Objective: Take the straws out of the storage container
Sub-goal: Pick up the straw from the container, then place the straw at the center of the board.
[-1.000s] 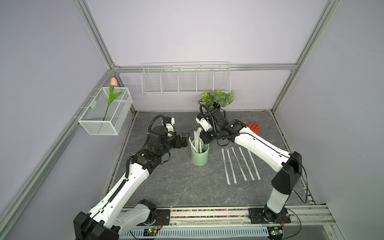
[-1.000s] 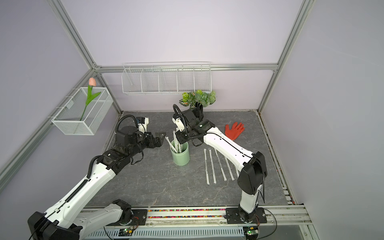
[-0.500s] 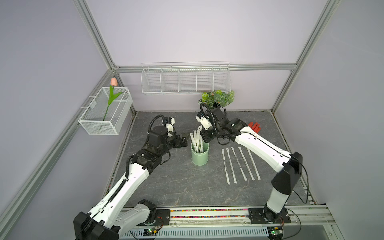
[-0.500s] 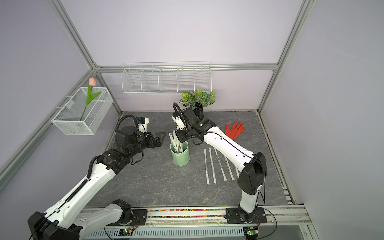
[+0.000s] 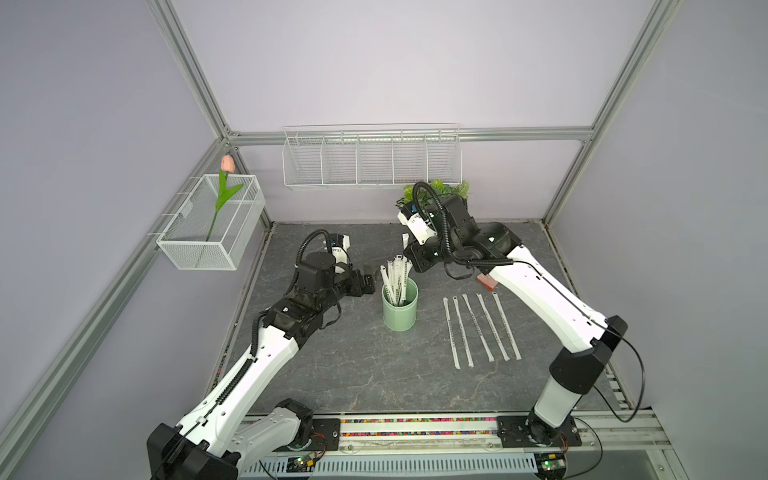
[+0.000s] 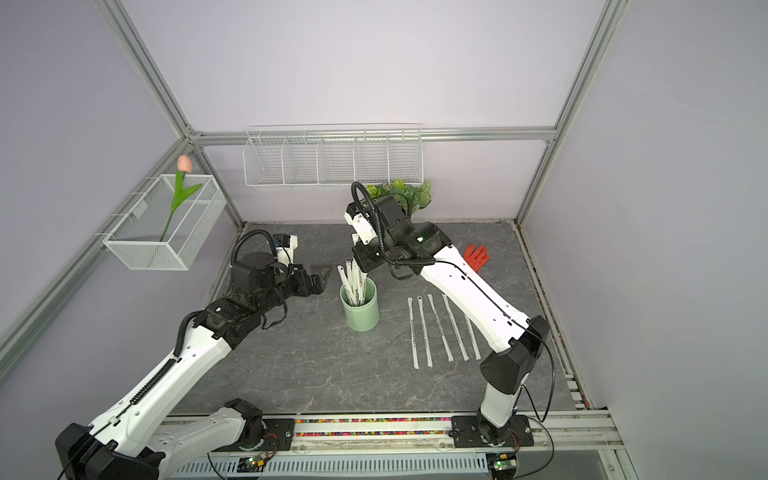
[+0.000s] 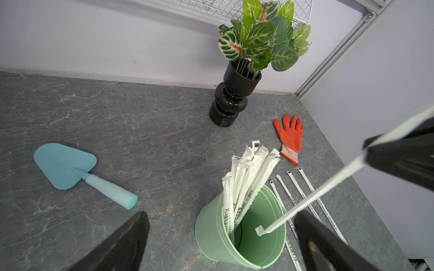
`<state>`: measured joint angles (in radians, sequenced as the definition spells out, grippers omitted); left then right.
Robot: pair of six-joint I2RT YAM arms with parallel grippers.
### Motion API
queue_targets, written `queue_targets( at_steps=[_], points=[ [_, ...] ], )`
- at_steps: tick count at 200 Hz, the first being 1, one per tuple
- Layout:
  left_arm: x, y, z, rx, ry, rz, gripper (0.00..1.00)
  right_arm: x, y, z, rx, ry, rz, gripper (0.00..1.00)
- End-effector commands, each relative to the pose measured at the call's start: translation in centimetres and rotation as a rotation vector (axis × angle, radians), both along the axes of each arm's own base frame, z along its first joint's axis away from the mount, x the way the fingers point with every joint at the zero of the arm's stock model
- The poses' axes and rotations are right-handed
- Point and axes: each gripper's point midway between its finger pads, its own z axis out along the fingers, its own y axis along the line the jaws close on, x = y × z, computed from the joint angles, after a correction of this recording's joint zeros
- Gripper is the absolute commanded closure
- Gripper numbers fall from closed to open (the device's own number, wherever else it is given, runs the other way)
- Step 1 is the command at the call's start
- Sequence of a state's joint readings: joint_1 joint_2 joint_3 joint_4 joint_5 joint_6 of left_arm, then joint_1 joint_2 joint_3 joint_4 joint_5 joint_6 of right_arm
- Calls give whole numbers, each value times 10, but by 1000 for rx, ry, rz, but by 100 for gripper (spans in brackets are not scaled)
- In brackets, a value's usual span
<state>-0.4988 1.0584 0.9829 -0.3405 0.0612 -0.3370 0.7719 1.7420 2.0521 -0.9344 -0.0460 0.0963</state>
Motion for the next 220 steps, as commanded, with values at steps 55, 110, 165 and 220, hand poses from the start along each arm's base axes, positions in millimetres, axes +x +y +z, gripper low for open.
queue_targets(
  at_steps=[55, 110, 165, 220],
  points=[
    [-2, -3, 7, -24, -14, -10, 0, -39, -68, 55, 139, 153, -7, 92],
    [-1, -5, 5, -24, -8, -14, 0, -42, -119, -28, -134, 403, -123, 92],
    [0, -4, 4, -19, -5, -12, 0, -40, -118, -122, -228, 646, -140, 91],
    [0, -4, 4, -18, -7, -10, 0, -35, -104, -185, -260, 795, -108, 91]
  ],
)
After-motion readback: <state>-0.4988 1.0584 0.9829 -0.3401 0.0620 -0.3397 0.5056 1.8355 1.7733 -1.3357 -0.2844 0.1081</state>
